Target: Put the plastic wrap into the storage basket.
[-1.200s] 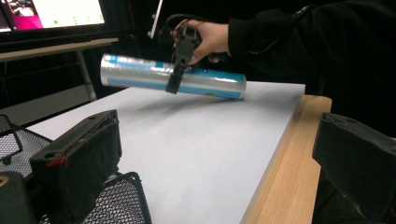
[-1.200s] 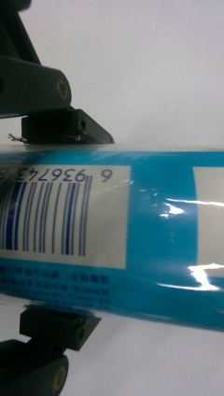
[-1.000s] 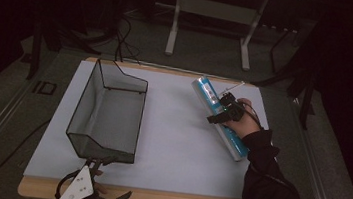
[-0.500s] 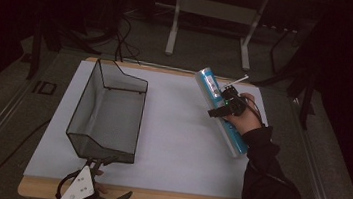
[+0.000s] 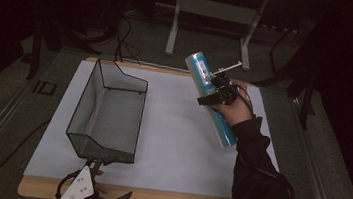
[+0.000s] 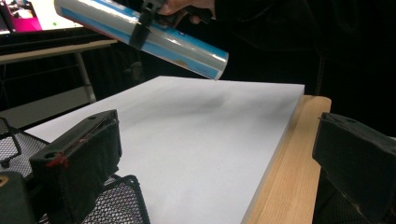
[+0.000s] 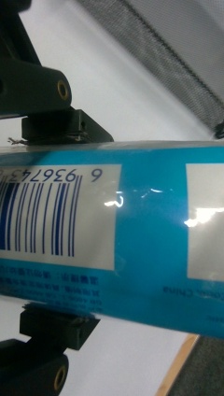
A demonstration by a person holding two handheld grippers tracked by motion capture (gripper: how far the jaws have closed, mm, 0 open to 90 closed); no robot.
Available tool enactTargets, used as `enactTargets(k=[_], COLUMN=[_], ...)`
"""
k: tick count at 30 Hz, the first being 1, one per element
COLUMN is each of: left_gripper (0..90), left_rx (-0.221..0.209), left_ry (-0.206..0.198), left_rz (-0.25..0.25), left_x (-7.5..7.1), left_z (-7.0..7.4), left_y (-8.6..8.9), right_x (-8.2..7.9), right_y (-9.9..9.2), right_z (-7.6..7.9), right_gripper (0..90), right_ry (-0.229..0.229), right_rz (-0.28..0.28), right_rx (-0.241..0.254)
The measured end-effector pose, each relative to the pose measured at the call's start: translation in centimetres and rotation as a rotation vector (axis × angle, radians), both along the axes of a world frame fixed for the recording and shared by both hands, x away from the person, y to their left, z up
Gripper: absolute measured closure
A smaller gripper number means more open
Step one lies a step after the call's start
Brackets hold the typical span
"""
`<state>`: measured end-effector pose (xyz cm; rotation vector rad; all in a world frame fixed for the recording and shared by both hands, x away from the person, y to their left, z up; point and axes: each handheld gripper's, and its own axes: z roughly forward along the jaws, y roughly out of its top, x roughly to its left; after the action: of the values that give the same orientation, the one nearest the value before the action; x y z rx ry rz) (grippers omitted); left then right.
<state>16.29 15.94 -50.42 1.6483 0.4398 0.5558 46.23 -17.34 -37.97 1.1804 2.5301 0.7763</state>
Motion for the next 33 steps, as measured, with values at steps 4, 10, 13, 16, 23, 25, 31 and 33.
enactTargets(k=[4, 10, 13, 16, 23, 25, 31, 33], left_gripper=[1.9, 1.9, 1.9, 1.9, 1.9, 1.9, 1.9, 1.9], left_rx=[0.001, 0.001, -0.005, -0.003, 0.0, 0.002, 0.003, 0.003], left_ry=[-0.001, -0.011, -0.009, -0.008, -0.01, -0.009, -0.005, -0.007], left_rz=[-0.001, 0.003, 0.003, 0.0, 0.011, 0.013, 0.012, 0.021], left_x=[0.0, 0.0, 0.0, -0.1, -0.1, 0.0, 0.0, 0.1], left_z=[0.0, 0.0, 0.0, 0.0, 0.0, 0.0, 0.0, 0.0], left_y=[0.0, 0.0, 0.0, 0.0, 0.1, 0.1, 0.1, 0.2], right_x=[-0.1, -0.4, -0.6, -0.8, -1.1, -1.1, -1.1, -1.2], right_y=[1.3, 3.8, 5.3, 6.6, 9.1, 9.7, 11.5, 12.1], right_z=[0.9, 2.1, 2.6, 2.9, 3.5, 3.6, 4.1, 4.2], right_gripper=[31.9, 31.9, 31.9, 31.9, 31.9, 31.9, 31.9, 31.9], right_ry=[-0.009, -0.015, -0.026, -0.031, -0.056, -0.053, -0.067, -0.069], right_rz=[-0.002, 0.007, 0.013, 0.022, -0.013, -0.028, -0.049, -0.055], right_rx=[0.01, 0.057, 0.079, 0.095, 0.143, 0.163, 0.202, 0.229])
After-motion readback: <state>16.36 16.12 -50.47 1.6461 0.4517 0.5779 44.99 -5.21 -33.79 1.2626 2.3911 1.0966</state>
